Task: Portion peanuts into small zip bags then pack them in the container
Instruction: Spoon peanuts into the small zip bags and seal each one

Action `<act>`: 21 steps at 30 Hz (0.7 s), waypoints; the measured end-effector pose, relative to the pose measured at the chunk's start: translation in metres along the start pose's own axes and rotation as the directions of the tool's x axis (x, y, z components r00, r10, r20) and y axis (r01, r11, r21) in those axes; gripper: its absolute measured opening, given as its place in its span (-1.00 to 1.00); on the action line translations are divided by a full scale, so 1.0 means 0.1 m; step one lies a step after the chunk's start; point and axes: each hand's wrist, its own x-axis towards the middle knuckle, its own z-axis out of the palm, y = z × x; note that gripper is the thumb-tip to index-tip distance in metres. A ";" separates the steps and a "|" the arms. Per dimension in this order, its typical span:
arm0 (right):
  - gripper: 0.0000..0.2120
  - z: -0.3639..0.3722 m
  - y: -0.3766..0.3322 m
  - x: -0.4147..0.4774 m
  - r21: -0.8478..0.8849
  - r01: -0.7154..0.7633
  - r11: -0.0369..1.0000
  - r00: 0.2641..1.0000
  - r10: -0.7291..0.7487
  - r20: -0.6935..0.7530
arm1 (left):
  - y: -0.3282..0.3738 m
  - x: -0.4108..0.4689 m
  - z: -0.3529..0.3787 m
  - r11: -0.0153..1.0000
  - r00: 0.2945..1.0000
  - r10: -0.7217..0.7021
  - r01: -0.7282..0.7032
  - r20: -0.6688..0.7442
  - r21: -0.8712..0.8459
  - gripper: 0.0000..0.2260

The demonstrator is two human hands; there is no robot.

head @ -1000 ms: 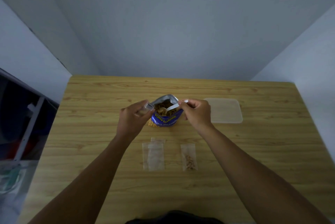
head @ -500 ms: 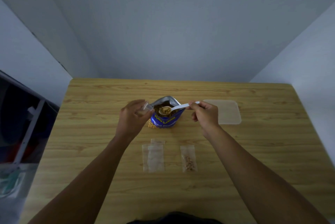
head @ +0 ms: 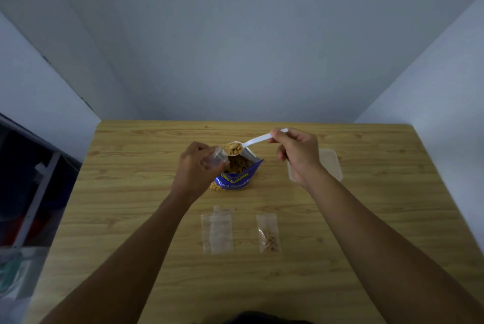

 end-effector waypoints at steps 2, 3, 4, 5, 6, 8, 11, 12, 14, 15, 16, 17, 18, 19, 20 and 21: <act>-0.87 0.04 -0.09 -0.01 -0.074 0.057 0.996 0.997 -0.053 0.052 | 0.07 0.02 0.01 1.000 1.000 0.014 -0.014 0.014 -0.015 -0.63; -0.87 0.07 -0.12 -0.01 -0.105 0.082 0.991 0.994 -0.074 0.077 | 0.10 0.03 0.02 0.999 0.999 0.022 -0.021 0.027 -0.030 -0.64; -0.88 0.09 -0.16 -0.02 -0.131 0.106 0.986 0.990 -0.093 0.103 | 0.15 0.04 0.03 0.999 0.999 0.034 -0.033 0.037 -0.043 -0.65; -0.90 0.11 -0.19 -0.03 -0.157 0.133 0.979 0.985 -0.113 0.130 | 0.19 0.05 0.03 0.998 0.998 0.045 -0.043 0.041 -0.053 -0.67; -0.92 0.14 -0.21 -0.03 -0.187 0.163 0.969 0.978 -0.134 0.159 | 0.22 0.05 0.04 0.997 0.998 0.053 -0.051 0.040 -0.059 -0.70; -0.92 0.18 -0.25 -0.04 -0.251 0.226 0.941 0.958 -0.168 0.231 | 0.26 0.07 0.06 0.997 0.998 0.059 -0.057 0.038 -0.054 -0.76; -0.94 0.23 -0.31 -0.05 -0.330 0.334 0.883 0.911 -0.212 0.355 | 0.29 0.08 0.10 0.995 0.998 0.043 -0.040 0.036 -0.088 -0.81; -0.94 0.23 -0.33 -0.06 -0.349 0.375 0.859 0.891 -0.229 0.392 | 0.29 0.08 0.11 0.993 0.999 0.026 -0.023 0.031 -0.112 -0.81; -0.95 0.22 -0.38 -0.05 -0.360 0.418 0.834 0.863 -0.241 0.444 | 0.28 0.07 0.11 0.990 1.000 0.000 0.003 0.021 -0.143 -0.80; -0.95 0.20 -0.40 -0.04 -0.355 0.431 0.829 0.854 -0.248 0.458 | 0.26 0.07 0.11 0.989 1.000 -0.008 0.010 0.017 -0.150 -0.79; -0.94 0.18 -0.43 -0.02 -0.349 0.447 0.824 0.845 -0.261 0.467 | 0.24 0.06 0.10 0.988 1.000 -0.017 0.019 0.013 -0.151 -0.78; -0.94 0.15 -0.46 -0.02 -0.337 0.461 0.821 0.839 -0.279 0.466 | 0.21 0.06 0.09 0.989 1.000 -0.029 0.030 0.007 -0.147 -0.81; -0.94 0.12 -0.49 -0.01 -0.318 0.464 0.827 0.842 -0.300 0.449 | 0.18 0.05 0.07 0.988 0.999 -0.044 0.044 0.001 -0.145 -0.84; -0.95 0.08 -0.51 0.01 -0.289 0.450 0.845 0.856 -0.316 0.409 | 0.16 0.04 0.05 0.987 0.998 -0.060 0.058 -0.007 -0.148 -0.87; -0.93 0.03 -0.52 0.02 -0.255 0.425 0.869 0.878 -0.327 0.349 | 0.14 0.02 0.04 0.984 0.997 -0.076 0.072 -0.018 -0.164 -0.87; -0.91 -0.01 -0.51 0.04 -0.225 0.397 0.890 0.901 -0.331 0.280 | 0.12 0.01 0.02 0.978 0.995 -0.098 0.091 -0.033 -0.187 -0.86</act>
